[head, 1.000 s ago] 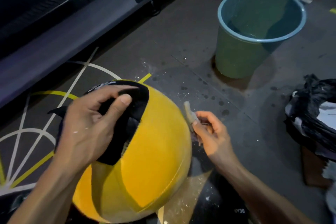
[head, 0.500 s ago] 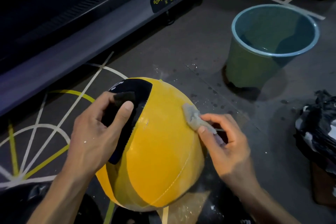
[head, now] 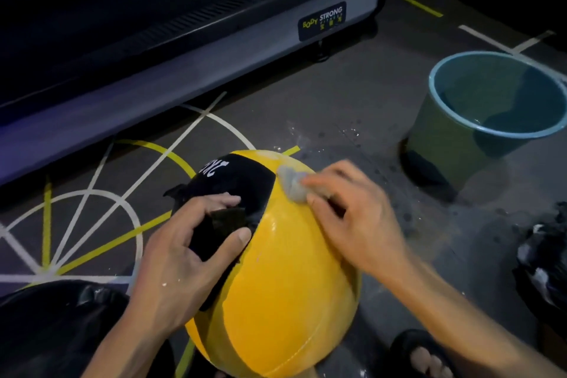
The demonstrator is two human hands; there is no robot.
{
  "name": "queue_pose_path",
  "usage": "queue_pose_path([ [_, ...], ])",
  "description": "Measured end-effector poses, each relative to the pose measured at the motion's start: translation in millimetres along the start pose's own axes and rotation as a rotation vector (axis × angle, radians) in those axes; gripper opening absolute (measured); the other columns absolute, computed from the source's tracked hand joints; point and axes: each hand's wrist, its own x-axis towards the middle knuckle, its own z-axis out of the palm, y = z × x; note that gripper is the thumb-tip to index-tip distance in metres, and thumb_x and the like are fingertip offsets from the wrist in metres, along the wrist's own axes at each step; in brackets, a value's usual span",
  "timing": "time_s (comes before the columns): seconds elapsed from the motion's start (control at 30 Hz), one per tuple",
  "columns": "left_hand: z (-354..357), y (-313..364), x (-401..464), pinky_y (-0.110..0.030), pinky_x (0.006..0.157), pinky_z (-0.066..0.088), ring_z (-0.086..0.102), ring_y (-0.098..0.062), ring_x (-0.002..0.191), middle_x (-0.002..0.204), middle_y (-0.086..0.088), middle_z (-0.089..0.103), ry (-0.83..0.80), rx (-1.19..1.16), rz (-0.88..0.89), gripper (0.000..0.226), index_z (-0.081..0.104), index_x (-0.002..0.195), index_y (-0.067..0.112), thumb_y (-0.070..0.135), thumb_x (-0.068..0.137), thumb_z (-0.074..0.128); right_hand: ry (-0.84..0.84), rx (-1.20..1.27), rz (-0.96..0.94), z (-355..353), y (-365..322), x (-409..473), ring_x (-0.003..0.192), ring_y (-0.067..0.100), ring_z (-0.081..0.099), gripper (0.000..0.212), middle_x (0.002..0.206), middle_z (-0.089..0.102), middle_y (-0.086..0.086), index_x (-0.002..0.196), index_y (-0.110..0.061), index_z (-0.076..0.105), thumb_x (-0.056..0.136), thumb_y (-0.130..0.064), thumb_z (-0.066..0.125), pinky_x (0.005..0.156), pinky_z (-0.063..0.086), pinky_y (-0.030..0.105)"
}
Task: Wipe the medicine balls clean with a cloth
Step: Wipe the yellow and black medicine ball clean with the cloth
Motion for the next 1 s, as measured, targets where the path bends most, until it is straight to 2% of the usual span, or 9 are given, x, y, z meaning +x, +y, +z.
queue_pose_path([
  [0.17,-12.0,-16.8,1.4,-0.019,0.101,0.046,0.057,-0.005,0.13,0.13,0.012,0.067,-0.122,-0.148,0.05,0.03,0.07,0.11,0.023,0.04,0.087,0.079,-0.087,0.061,-0.18,2.8,-43.1,-53.5,0.093,0.011,0.058,0.018,0.107,0.059,-0.004,0.113,-0.02,0.075,0.096,-0.021,0.069,0.073,0.049,0.027],
  [0.3,-19.3,-22.5,18.7,-0.041,0.116,0.035,0.057,-0.011,0.133,0.131,0.008,0.069,-0.277,-0.186,0.117,0.021,0.072,0.103,0.017,0.026,0.085,0.079,-0.081,0.078,-0.173,8.0,-42.0,-61.3,0.09,0.009,0.058,0.018,0.105,0.059,-0.004,0.112,-0.021,0.076,0.096,-0.025,0.069,0.072,0.049,0.025],
  [0.37,-27.5,-23.1,31.9,-0.043,0.119,0.025,0.057,-0.011,0.133,0.13,0.009,0.07,-0.369,-0.189,0.139,0.018,0.072,0.1,0.023,0.02,0.084,0.081,-0.118,0.085,-0.195,7.6,-42.7,-64.4,0.09,0.009,0.059,0.019,0.106,0.059,-0.005,0.113,-0.021,0.076,0.096,-0.027,0.07,0.074,0.05,0.023],
  [0.47,-40.8,-22.4,45.3,-0.038,0.12,0.03,0.055,-0.009,0.136,0.131,0.009,0.07,-0.451,-0.207,0.122,0.021,0.072,0.094,0.03,0.014,0.086,0.081,-0.055,0.127,-0.095,3.0,-28.1,-55.6,0.092,0.001,0.06,0.02,0.108,0.059,-0.009,0.113,-0.019,0.076,0.095,-0.024,0.071,0.078,0.047,0.014],
  [0.63,-57.7,-28.3,48.9,-0.032,0.104,0.047,0.052,-0.005,0.136,0.143,0.017,0.058,-0.208,-0.015,0.122,0.013,0.071,0.093,0.03,0.032,0.086,0.081,-0.029,0.138,0.036,15.3,-23.8,-44.5,0.093,0.006,0.064,0.023,0.107,0.059,-0.012,0.116,-0.02,0.074,0.093,-0.021,0.074,0.075,0.053,0.019],
  [0.77,-62.5,-28.7,47.8,-0.021,0.09,0.046,0.056,0.003,0.115,0.126,0.03,0.059,0.0,0.272,0.077,0.021,0.064,0.108,0.042,0.031,0.091,0.07,-0.052,0.148,-0.03,38.7,-48.5,-43.2,0.09,0.003,0.061,0.023,0.107,0.058,-0.009,0.117,-0.022,0.073,0.094,-0.024,0.074,0.072,0.053,0.019],
  [0.83,-64.3,-27.9,45.2,-0.016,0.087,0.042,0.055,0.01,0.108,0.119,0.04,0.058,-0.038,0.296,0.013,0.028,0.06,0.123,0.052,0.044,0.096,0.064,-0.068,0.146,-0.079,49.8,-60.4,-42.8,0.092,0.008,0.062,0.022,0.107,0.058,-0.006,0.117,-0.024,0.071,0.095,-0.026,0.073,0.073,0.054,0.025],
  [0.9,-65.2,-28.5,42.0,-0.017,0.093,0.038,0.047,0.021,0.118,0.13,0.047,0.051,-0.111,0.295,-0.009,0.045,0.054,0.131,0.061,0.074,0.088,0.057,-0.082,0.117,-0.121,56.6,-67.8,-44.0,0.093,0.011,0.062,0.02,0.106,0.056,-0.006,0.116,-0.027,0.069,0.096,-0.028,0.071,0.073,0.054,0.027],
  [1.0,-65.3,-30.8,40.6,-0.015,0.1,0.032,0.03,0.033,0.125,0.143,0.049,0.039,-0.146,0.278,-0.008,0.06,0.052,0.131,0.065,0.086,0.075,0.05,-0.108,0.085,-0.167,56.4,-69.2,-40.7,0.09,0.013,0.061,0.016,0.103,0.054,-0.005,0.112,-0.027,0.066,0.096,-0.029,0.068,0.069,0.054,0.032],
])
